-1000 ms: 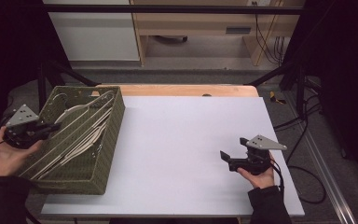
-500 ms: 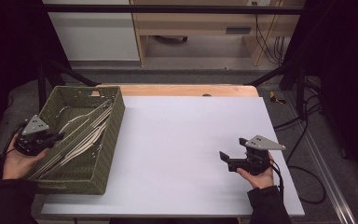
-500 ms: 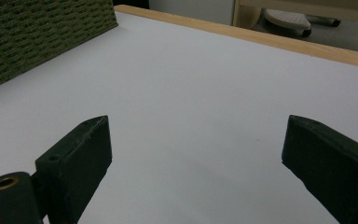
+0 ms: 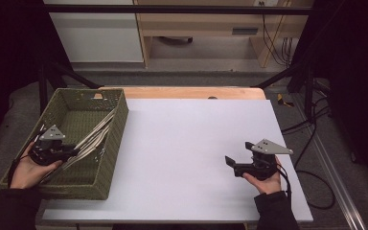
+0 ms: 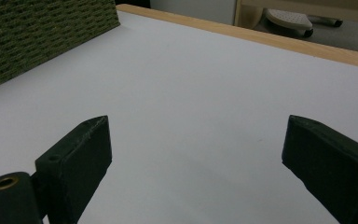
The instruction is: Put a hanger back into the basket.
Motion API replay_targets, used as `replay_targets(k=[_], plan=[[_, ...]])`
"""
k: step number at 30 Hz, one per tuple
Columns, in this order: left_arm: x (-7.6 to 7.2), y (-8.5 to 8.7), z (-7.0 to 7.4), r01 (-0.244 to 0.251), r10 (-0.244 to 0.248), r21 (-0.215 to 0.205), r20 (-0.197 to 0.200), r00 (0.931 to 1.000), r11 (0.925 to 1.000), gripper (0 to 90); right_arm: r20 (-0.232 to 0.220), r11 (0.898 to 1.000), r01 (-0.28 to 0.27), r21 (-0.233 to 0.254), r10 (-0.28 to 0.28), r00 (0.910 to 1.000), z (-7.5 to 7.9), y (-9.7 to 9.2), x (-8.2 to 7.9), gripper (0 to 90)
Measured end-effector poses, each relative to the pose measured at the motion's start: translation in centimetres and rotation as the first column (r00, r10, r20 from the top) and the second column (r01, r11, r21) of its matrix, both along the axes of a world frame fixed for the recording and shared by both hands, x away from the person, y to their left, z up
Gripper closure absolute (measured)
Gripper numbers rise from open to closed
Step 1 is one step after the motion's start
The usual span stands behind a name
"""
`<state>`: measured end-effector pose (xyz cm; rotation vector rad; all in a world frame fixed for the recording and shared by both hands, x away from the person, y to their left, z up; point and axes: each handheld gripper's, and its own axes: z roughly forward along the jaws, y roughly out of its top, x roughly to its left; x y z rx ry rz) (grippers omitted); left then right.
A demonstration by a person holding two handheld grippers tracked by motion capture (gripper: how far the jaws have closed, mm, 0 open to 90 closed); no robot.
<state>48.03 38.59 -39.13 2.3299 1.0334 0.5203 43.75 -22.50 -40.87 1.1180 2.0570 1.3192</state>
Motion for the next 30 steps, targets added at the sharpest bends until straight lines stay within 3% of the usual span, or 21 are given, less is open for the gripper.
replay_targets(k=[5, 10, 16, 19, 23, 28, 30], plan=[[-0.2, 0.0, 0.5, -0.002, 0.003, -0.017, 0.006, 1.0, 0.9998, 60.7, 0.0, 1.0, 0.002, -0.002, -0.002, 1.0, 0.0, 0.0, 0.0, 8.8], [-0.7, -0.3, 1.5, 0.008, -0.007, -0.032, 0.037, 0.9993, 0.9995, 52.7, 0.004, 1.0, 0.007, 0.005, -0.007, 1.0, 0.1, 0.0, -0.1, 8.8], [-1.7, -1.4, 3.1, 0.01, 0.008, -0.135, 0.136, 0.9906, 0.9908, 40.8, 0.008, 1.0, 0.006, 0.006, -0.006, 0.9999, 0.1, -0.1, -0.1, 8.5], [-2.2, -2.5, 3.9, 0.032, 0.009, -0.206, 0.194, 0.981, 0.978, 34.5, 0.01, 1.0, 0.007, 0.007, -0.007, 0.9999, 0.1, -0.1, -0.1, 8.3], [-3.0, -4.4, 4.7, 0.076, -0.003, -0.286, 0.246, 0.9694, 0.9553, 27.6, 0.011, 1.0, 0.01, 0.013, -0.01, 0.9999, 0.2, -0.1, -0.2, 8.0], [-3.9, -7.4, 5.1, 0.13, -0.024, -0.37, 0.277, 0.9605, 0.92, 16.5, 0.022, 1.0, 0.01, 0.027, -0.011, 0.9997, 0.3, -0.3, -0.3, 7.8], [-4.1, -8.6, 5.2, 0.149, -0.037, -0.38, 0.287, 0.9571, 0.9128, 13.0, 0.029, 0.999, 0.006, 0.031, -0.007, 0.9995, 0.4, -0.4, -0.4, 7.7]])
